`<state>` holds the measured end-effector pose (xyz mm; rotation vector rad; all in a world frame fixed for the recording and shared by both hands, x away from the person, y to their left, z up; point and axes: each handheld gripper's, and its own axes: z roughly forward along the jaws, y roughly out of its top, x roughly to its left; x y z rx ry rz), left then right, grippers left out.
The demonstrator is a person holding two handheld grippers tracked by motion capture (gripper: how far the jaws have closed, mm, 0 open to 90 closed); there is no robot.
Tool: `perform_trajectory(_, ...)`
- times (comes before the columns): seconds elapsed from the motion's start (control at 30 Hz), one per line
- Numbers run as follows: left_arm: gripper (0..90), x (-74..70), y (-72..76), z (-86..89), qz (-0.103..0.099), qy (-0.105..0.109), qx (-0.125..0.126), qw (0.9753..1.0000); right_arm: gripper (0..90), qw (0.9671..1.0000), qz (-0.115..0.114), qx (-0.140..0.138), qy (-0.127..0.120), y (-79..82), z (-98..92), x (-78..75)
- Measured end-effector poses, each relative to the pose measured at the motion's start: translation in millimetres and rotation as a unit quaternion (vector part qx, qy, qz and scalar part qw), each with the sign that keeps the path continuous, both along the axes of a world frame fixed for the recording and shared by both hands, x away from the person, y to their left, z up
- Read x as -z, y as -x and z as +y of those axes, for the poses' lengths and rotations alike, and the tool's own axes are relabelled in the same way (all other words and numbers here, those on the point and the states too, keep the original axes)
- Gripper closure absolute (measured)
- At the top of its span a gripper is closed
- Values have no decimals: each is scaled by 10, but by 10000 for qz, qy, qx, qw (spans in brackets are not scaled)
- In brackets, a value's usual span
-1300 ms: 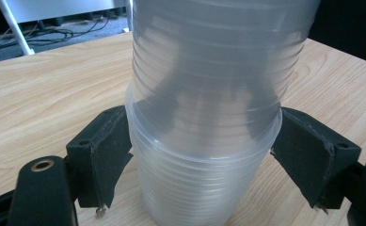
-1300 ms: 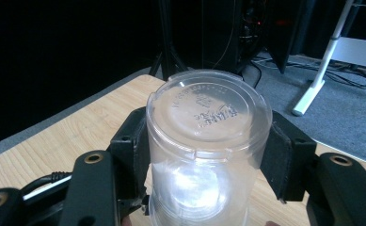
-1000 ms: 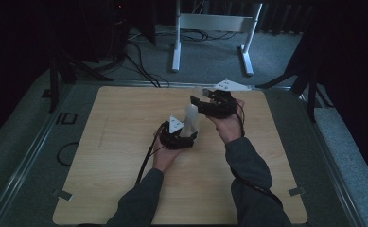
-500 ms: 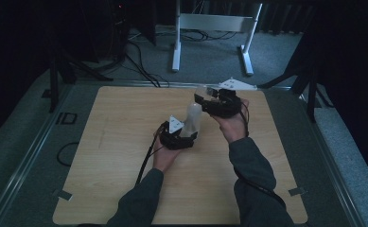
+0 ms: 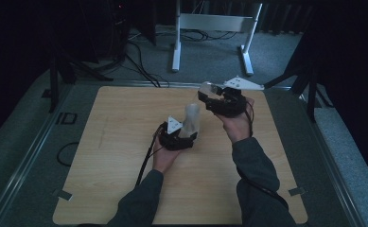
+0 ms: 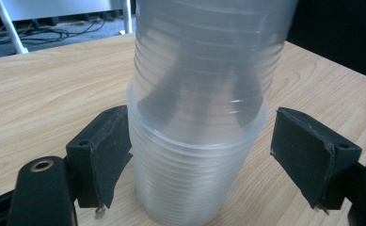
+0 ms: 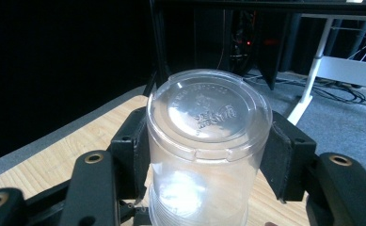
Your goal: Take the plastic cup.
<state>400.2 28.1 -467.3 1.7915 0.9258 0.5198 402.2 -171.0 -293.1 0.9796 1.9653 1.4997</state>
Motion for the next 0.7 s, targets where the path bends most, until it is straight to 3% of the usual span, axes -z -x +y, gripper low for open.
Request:
perform_trajectory(0.33,214,-22,37,23,-25,-25,-53,10000,412,10000,-1,89,45,17,-93,5)
perform_trajectory(0.7,225,-38,90,68,-118,-141,-94,9998,412,9995,55,309,40,59,-337,64)
